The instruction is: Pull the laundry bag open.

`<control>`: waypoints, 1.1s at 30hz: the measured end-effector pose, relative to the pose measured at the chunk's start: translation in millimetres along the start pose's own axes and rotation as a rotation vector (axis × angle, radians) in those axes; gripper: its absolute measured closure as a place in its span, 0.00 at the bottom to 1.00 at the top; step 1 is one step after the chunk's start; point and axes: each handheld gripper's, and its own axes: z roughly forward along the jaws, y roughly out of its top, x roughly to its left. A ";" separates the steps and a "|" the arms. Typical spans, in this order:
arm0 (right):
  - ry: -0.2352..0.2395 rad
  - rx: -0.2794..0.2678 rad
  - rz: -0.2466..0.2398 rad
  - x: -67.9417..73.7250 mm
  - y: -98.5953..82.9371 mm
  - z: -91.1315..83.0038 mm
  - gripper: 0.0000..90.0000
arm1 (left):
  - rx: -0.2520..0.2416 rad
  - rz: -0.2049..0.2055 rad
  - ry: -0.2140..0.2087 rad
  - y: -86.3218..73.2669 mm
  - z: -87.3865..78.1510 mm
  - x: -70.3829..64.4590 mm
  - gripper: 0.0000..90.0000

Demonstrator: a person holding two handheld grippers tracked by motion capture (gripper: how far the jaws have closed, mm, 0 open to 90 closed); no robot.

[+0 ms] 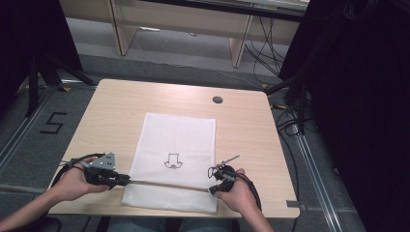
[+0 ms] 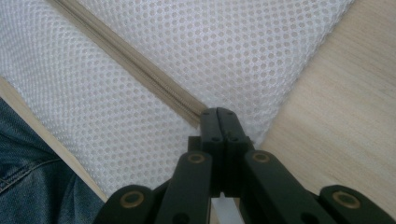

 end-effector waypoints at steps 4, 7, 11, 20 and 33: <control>-0.003 0.004 0.004 0.8 0.0 -0.2 1.00 | 0.007 -0.006 0.016 -6.4 -3.1 2.6 0.91; -0.002 0.005 0.003 0.8 0.0 -0.2 1.00 | 0.003 -0.013 0.018 -10.6 -5.9 4.5 0.91; -0.002 0.003 0.004 0.6 0.0 -0.2 1.00 | 0.008 -0.029 0.013 -15.0 -7.6 5.3 0.91; -0.002 0.006 0.002 0.9 0.2 -0.2 1.00 | 0.019 -0.042 0.005 -17.8 -5.7 5.7 0.91; -0.057 0.036 0.003 4.2 4.9 0.0 1.00 | -0.050 0.016 0.112 11.2 -3.6 7.4 1.00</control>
